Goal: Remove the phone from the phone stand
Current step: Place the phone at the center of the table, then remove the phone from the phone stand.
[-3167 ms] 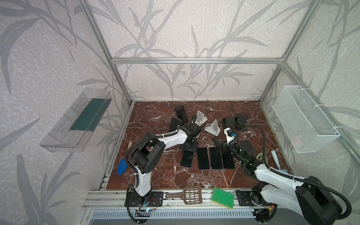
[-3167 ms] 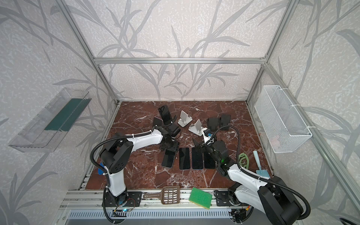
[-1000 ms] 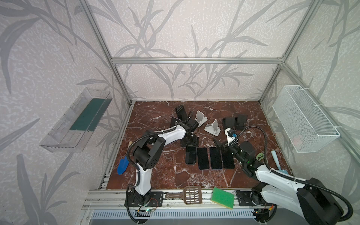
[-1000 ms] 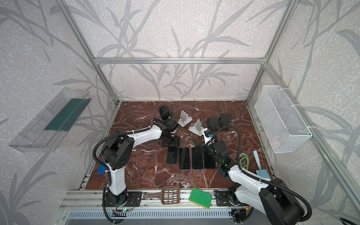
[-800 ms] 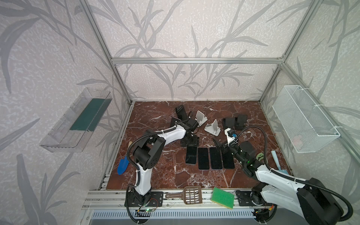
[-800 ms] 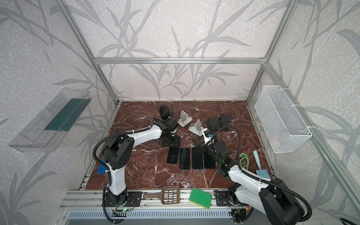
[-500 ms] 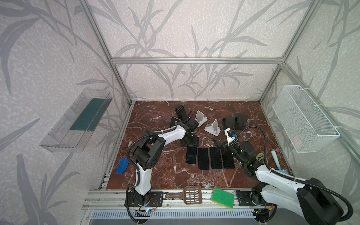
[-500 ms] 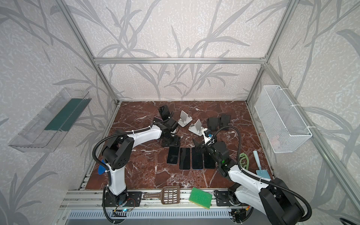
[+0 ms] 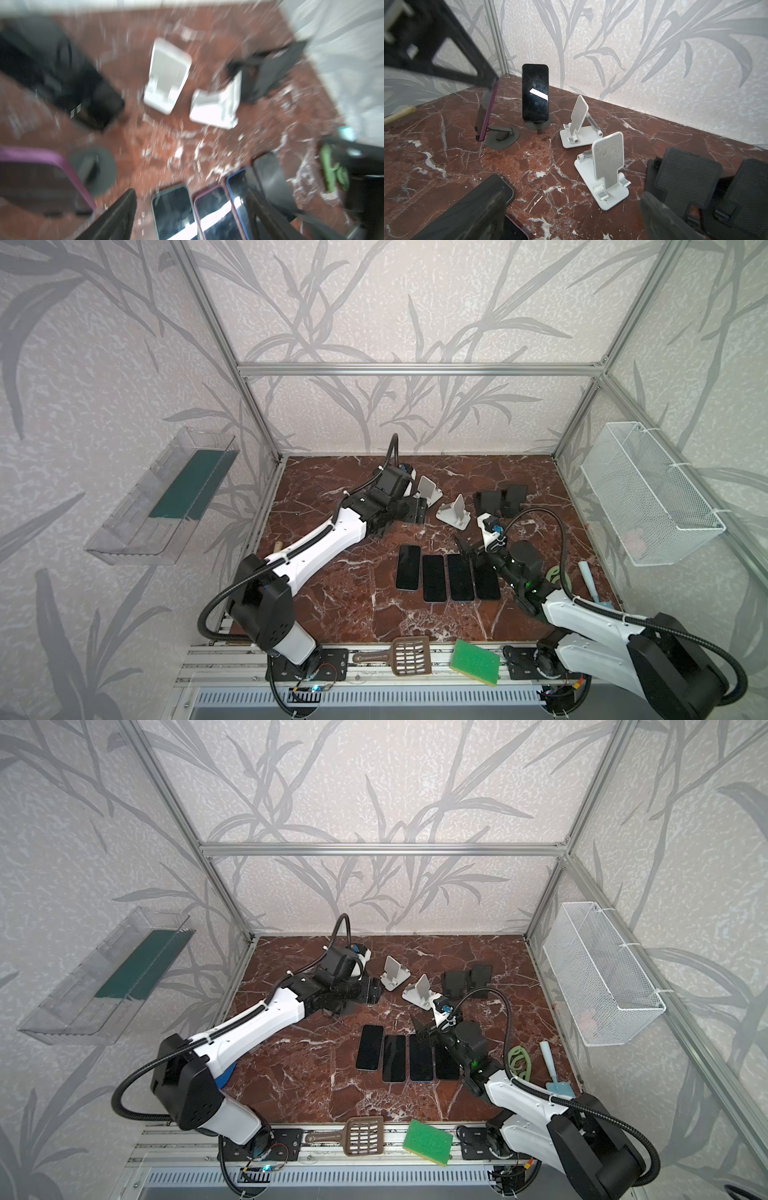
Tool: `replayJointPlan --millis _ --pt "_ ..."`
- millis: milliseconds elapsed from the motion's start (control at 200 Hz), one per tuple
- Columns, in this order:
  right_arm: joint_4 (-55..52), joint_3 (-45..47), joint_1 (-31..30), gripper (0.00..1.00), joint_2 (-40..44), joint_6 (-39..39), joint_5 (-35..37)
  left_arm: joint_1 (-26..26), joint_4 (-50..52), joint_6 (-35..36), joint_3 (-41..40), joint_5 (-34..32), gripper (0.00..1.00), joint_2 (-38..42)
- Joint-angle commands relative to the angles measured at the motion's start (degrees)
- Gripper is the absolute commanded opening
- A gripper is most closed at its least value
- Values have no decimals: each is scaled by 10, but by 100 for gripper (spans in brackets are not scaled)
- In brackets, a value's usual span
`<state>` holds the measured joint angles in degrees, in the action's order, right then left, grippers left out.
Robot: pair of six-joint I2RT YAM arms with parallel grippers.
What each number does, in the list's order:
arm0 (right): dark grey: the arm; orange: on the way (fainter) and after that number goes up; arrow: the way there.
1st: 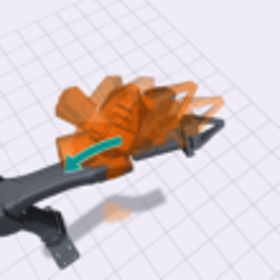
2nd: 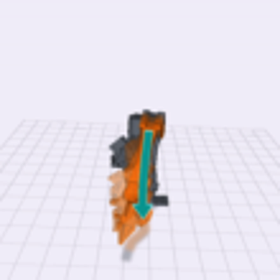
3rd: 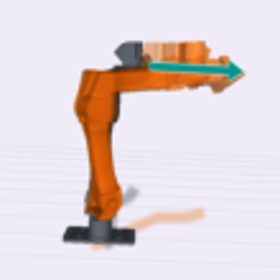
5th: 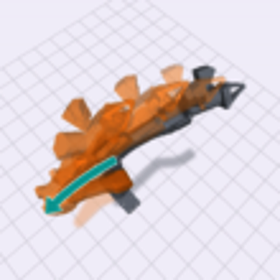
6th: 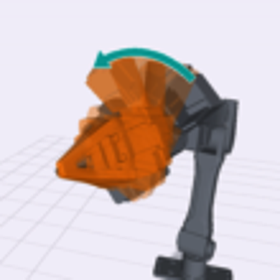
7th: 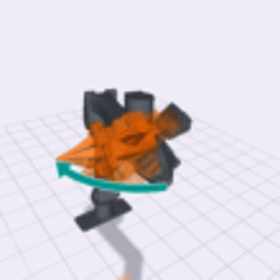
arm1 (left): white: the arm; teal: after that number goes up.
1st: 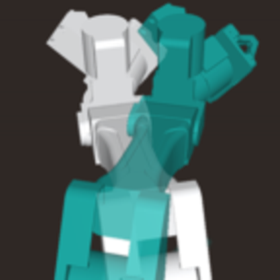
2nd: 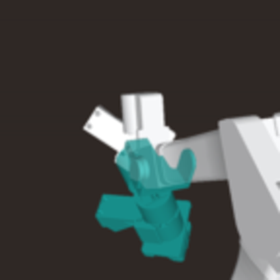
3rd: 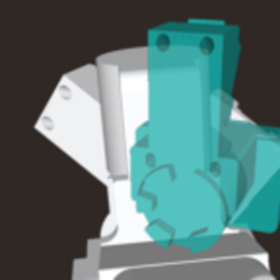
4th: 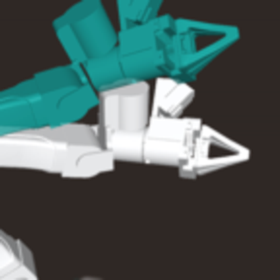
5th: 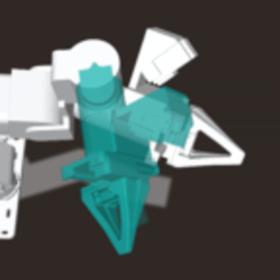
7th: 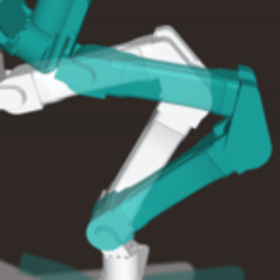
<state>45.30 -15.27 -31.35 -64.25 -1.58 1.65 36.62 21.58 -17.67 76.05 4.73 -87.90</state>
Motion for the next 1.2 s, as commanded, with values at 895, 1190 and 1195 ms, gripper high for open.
replayJointPlan --millis 895,1190,1195 --pt "59 -46 -36 99 -106 8 -58 -184 -365 179 -316 18 99 153" --pt "44 -41 -36 99 -86 12 -55 -209 -402 176 -305 95 99 90" --pt "45 -41 -36 99 -86 12 -55 -209 -403 177 -305 96 99 89"
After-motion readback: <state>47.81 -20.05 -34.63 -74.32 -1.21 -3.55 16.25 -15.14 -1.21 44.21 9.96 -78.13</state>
